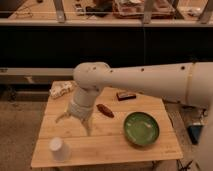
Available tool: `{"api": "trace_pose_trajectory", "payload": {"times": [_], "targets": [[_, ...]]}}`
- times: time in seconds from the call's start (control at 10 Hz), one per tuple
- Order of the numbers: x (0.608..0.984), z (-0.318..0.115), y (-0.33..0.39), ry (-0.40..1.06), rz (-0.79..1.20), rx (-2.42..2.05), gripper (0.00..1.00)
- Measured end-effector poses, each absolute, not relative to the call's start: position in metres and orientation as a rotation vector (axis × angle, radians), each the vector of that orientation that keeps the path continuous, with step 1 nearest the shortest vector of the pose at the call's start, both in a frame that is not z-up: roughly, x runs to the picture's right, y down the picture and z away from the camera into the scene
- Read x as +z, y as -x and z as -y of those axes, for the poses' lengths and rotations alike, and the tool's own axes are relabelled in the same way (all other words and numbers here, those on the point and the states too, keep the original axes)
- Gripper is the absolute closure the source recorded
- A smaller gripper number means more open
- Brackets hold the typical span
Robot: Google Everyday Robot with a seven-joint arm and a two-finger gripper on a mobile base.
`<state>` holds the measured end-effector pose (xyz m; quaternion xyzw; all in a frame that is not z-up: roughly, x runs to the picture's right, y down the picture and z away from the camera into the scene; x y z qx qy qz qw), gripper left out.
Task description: Move the arm in a circular motion
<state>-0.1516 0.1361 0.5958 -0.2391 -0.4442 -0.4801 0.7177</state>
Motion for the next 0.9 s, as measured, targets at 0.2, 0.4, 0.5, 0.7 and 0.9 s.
{"api": "trace_pose_trajectory", "payload": {"times": [0.2,0.4,0.5,0.7,0.9], "targets": [[0.634,-0.097,0.165,0.494,1.02,-1.046,0.2],[0.71,-0.044,0.127,0.487,0.916,-0.986,0.2],[0.741,-0.024,0.102,0.489,0.854,-0.957,0.2],[0.817,0.026,0.037,0.495,0.673,-0.858,0.2],[0.861,0.061,-0.019,0.488,0.509,-0.793,0.2]]}}
